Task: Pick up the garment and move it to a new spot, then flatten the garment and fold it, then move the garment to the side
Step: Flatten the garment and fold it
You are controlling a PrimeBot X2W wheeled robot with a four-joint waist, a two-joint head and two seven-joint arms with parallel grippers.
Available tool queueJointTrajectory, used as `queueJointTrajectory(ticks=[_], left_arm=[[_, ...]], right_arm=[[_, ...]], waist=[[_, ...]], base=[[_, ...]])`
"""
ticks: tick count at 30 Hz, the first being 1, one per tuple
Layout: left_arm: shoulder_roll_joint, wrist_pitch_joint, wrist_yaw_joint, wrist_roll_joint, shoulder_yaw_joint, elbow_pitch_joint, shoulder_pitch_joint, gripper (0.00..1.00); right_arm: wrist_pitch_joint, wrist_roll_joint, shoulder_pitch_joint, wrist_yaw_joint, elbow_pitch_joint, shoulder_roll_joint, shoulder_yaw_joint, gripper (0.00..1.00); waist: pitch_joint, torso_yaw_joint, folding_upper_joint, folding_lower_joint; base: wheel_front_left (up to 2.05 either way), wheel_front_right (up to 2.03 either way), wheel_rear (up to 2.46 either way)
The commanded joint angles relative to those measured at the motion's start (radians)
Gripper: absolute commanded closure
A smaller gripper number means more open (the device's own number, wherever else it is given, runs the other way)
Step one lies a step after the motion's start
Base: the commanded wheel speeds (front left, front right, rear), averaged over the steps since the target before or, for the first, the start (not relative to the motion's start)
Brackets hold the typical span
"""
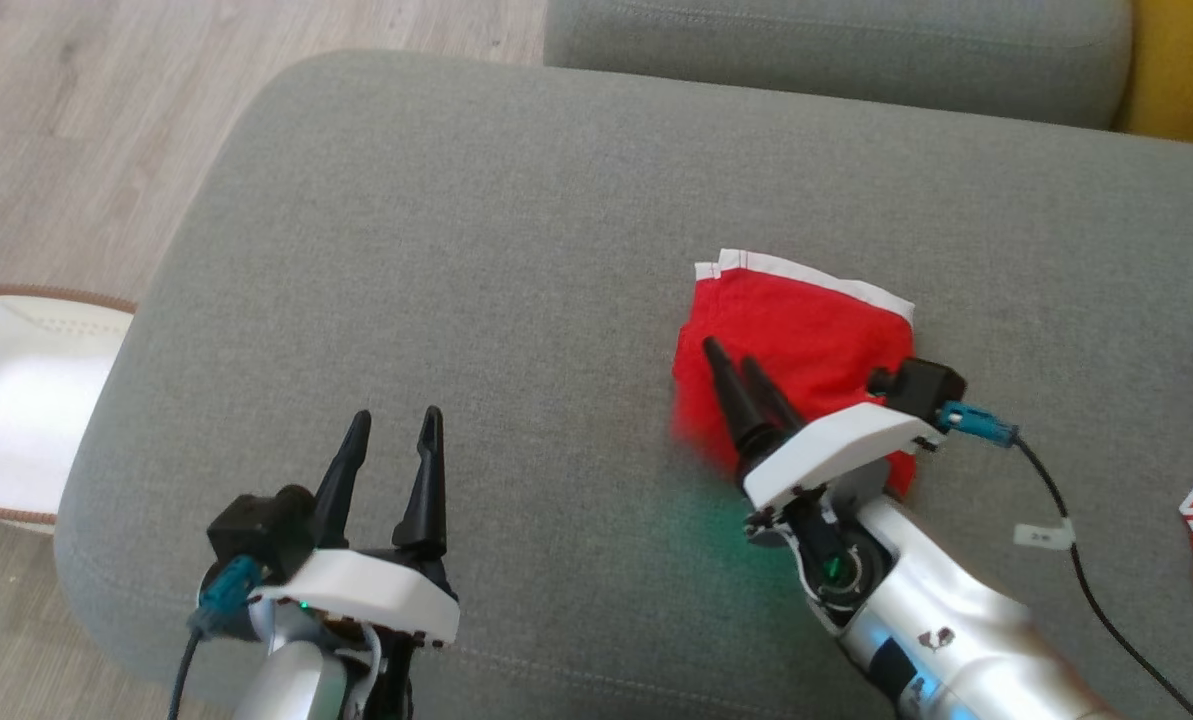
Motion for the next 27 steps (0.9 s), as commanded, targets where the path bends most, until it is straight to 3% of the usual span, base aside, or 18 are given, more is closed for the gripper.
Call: queueJointTrajectory(ticks=[1,14,21,27], left_arm=[[0.006,-0.012,0.008,-0.008,0.026,-0.029,-0.034,0.0],[0.006,-0.012,0.017,-0.022,0.019,-0.023,-0.054,0.0],[0.006,-0.012,0.016,-0.016,0.042,-0.028,-0.052,0.0],[0.006,-0.012,0.013,-0.012,0.06,-0.037,-0.048,0.0]], right_arm=[[-0.008,0.014,-0.045,-0.001,-0.016,0.01,0.034,0.0],[0.016,0.15,-0.101,-0.001,0.019,0.01,0.268,0.0],[-0.066,0.086,-0.17,-0.001,0.06,0.006,0.298,0.0],[-0.101,-0.026,-0.202,-0.001,0.064,-0.072,0.264,0.0]], waist=[[0.007,0.001,-0.0001,0.0],[0.021,-0.041,-0.0001,0.0],[0.006,-0.093,-0.0001,0.0],[-0.015,-0.144,-0.0001,0.0]], base=[[0.0,0.0,0.0],[0.0,0.0,0.0],[0.0,0.0,0.0],[0.0,0.0,0.0]])
